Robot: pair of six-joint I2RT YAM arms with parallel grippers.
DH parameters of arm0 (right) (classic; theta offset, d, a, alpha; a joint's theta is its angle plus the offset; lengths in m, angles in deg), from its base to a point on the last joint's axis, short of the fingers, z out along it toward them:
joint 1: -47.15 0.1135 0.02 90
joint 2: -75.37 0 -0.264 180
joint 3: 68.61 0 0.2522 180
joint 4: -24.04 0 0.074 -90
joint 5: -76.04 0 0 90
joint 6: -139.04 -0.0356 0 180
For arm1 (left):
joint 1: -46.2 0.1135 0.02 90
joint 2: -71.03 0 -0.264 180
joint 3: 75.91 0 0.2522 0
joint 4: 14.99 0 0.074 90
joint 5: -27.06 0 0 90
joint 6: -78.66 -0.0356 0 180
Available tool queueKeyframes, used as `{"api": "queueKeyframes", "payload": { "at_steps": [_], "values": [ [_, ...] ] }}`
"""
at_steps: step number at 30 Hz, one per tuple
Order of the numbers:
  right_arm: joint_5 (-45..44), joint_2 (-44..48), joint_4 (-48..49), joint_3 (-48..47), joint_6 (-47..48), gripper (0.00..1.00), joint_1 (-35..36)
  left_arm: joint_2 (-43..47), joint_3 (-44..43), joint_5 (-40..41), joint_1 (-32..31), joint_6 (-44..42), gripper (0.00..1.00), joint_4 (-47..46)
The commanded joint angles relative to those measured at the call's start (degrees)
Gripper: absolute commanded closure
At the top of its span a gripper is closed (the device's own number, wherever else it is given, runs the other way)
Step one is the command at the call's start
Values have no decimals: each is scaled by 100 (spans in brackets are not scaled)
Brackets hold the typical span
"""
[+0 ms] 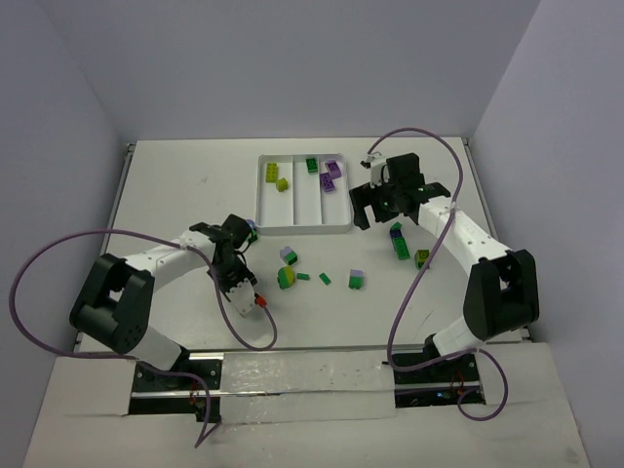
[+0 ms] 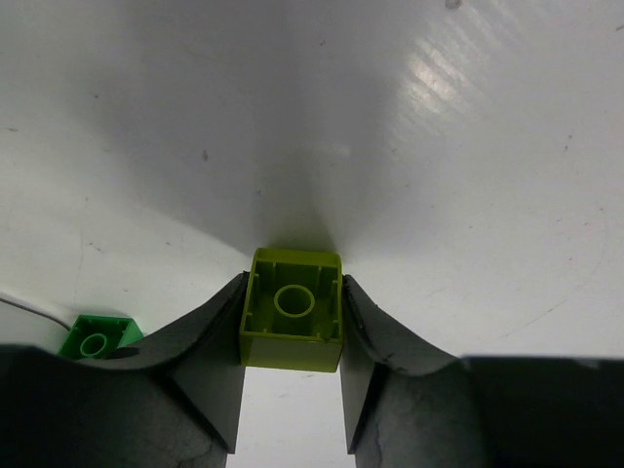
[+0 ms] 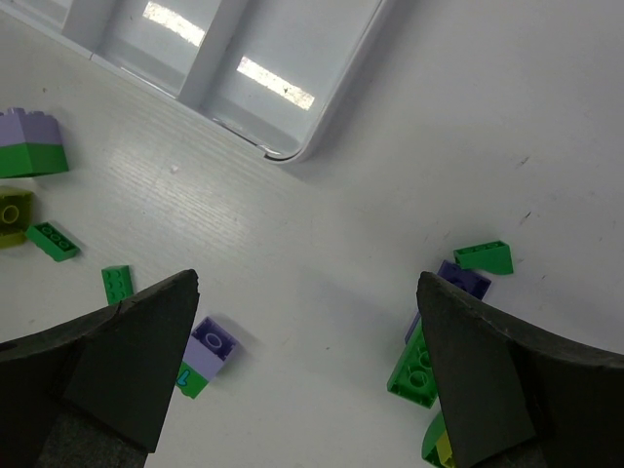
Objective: Sort the legos into containers by color
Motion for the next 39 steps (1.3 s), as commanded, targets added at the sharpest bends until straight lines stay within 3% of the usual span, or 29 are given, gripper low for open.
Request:
{"api": "queueKeyframes", "payload": {
  "at_steps": [1,6,9,11,12,14,15,18,19,20,22,23,25,30,33,39],
  "values": [
    [-49,-51,31,-300,65,0,29,-10,-235,-120,35,-287,60,-29],
    [24,2,48,-309,30,0,29,60,-492,-439,26,160,77,192],
    [359,159,112,-328,-47,0,29,-34,-1616,-1326,1,1503,100,646],
    [591,226,154,-396,-151,0,37,-316,-2355,-2152,27,3209,100,983],
    [721,265,162,-410,-196,0,29,-355,-2822,-2249,41,3374,100,1137],
    [1065,347,165,-603,-344,0,29,-748,-3841,-3596,319,5311,100,1555],
    [1308,399,209,-685,-441,0,29,-772,-4217,-3940,504,5723,100,1506],
    [1871,488,387,-784,-759,0,29,-474,-4196,-4947,758,7990,100,628],
    [2018,541,460,-826,-853,0,29,-163,-4035,-5073,896,9192,100,-324],
    [2167,555,532,-836,-922,0,22,-81,-3853,-5189,993,9500,100,-572],
    [2601,670,833,-830,-1317,0,32,611,-3091,-5038,1155,12217,100,-2916],
    [2816,705,932,-827,-1417,0,35,817,-2872,-4952,1205,13073,100,-3611],
    [3217,759,1291,-782,-1744,0,29,944,-2568,-4389,1237,14247,100,-4065],
    [4038,801,2332,-612,-2655,0,73,927,-2237,-4623,1376,16392,100,-5100],
    [4515,752,3164,-502,-3436,0,231,1172,-1352,-4530,1380,17663,100,-6868],
    [4839,634,3949,-499,-4194,0,606,1239,-859,-4476,1388,18176,100,-7923]
  ]
}}
